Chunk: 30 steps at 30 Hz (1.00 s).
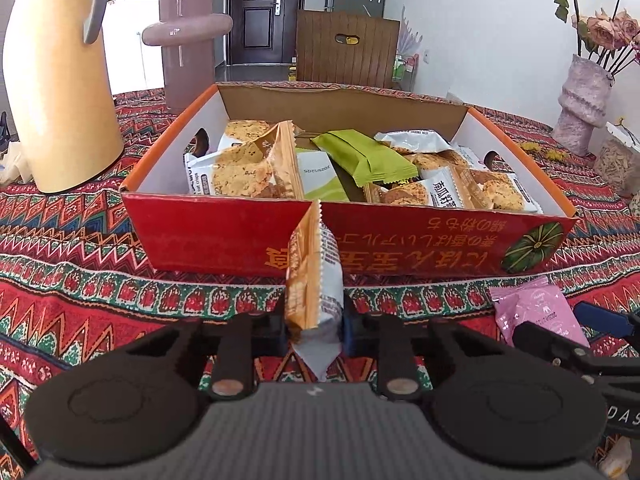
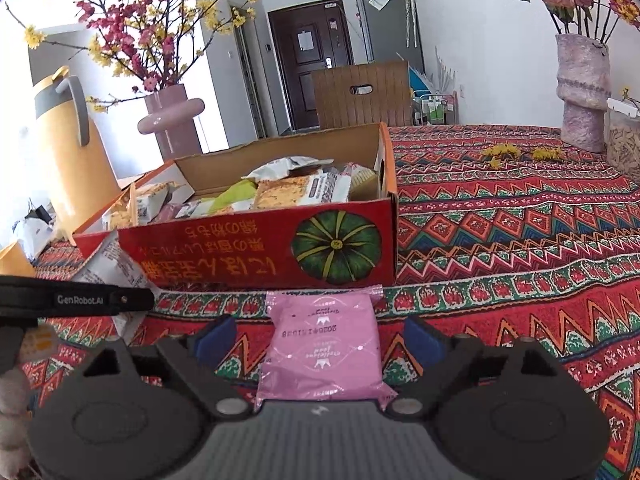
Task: Organize snacks
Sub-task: 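Carry both packets over the box and open both grippers to drop them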
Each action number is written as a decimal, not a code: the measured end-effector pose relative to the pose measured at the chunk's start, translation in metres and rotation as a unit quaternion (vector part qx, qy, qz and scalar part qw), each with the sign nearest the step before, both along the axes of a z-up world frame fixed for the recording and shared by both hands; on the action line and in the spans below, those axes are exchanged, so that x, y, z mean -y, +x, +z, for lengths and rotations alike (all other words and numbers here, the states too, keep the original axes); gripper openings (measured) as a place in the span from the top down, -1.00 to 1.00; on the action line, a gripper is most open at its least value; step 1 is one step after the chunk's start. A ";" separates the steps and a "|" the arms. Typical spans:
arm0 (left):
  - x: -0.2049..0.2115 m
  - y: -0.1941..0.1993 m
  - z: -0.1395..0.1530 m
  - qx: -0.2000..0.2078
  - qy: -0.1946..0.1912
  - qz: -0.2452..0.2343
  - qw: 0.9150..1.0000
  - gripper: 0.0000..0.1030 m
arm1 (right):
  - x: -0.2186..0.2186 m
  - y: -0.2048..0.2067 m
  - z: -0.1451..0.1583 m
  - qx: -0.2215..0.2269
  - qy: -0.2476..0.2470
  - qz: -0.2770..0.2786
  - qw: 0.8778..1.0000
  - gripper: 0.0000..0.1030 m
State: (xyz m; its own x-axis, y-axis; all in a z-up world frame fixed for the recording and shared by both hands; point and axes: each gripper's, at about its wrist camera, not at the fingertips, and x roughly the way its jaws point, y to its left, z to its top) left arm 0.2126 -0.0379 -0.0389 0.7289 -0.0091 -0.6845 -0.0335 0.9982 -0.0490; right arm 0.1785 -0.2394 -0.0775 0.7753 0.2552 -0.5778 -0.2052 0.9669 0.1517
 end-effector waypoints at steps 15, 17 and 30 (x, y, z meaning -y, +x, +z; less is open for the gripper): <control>-0.017 -0.019 0.019 0.028 -0.018 0.000 0.999 0.53 | -0.003 -0.017 0.004 0.009 -0.032 -0.005 0.999 -0.16; -0.019 -0.022 0.023 0.034 -0.021 -0.002 0.999 0.53 | -0.001 -0.020 0.008 0.016 -0.028 -0.006 0.999 -0.16; -0.024 -0.035 0.055 0.080 -0.029 -0.009 0.996 0.53 | -0.005 -0.032 0.039 0.067 -0.018 0.002 0.998 -0.16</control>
State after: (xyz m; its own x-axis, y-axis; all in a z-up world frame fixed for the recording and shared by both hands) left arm 0.1771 -0.0144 0.0161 0.8285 -0.0589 -0.5568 -0.0029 0.9940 -0.1094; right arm 0.1465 -0.2347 -0.0381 0.8457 0.2393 -0.4771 -0.2249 0.9704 0.0880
